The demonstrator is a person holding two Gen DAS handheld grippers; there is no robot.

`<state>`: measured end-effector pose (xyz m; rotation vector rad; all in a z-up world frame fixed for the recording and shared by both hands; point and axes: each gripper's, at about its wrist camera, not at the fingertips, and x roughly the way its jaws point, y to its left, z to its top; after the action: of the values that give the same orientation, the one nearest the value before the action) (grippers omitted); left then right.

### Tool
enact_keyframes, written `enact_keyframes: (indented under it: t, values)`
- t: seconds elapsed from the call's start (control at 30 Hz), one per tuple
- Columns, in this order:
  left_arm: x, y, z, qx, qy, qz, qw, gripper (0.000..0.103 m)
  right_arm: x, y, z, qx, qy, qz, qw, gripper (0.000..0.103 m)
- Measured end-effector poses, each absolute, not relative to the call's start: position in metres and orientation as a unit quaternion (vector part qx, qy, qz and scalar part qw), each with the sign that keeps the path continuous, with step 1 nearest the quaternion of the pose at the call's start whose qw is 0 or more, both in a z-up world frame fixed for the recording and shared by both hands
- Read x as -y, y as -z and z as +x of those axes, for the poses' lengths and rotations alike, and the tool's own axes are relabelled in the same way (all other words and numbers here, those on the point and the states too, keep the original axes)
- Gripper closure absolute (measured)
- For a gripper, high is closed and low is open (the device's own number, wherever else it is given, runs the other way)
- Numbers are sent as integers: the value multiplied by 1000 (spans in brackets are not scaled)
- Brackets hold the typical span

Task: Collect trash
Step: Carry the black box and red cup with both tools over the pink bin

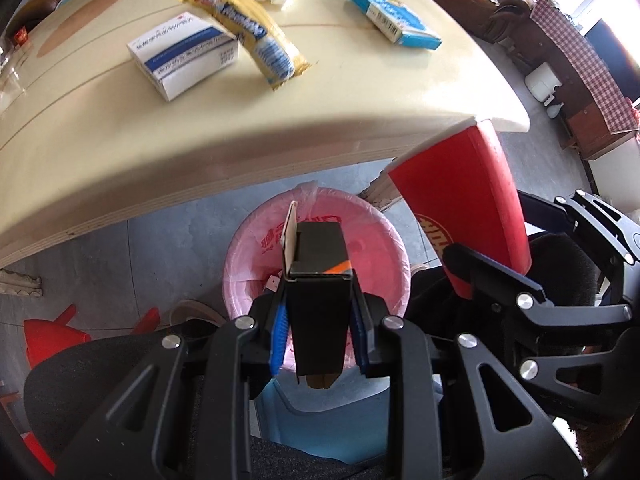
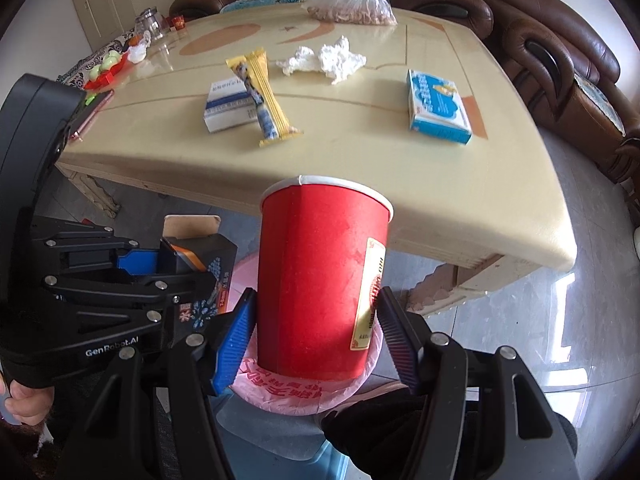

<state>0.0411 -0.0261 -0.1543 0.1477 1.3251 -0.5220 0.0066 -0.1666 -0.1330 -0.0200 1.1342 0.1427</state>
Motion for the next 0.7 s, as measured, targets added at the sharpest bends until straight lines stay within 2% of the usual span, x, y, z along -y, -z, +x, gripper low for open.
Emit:
enact_keyframes:
  t: [0.7]
  values:
    - [16, 245, 49, -665, 238, 18, 708, 77, 170, 214, 14, -594, -62, 21, 802, 43]
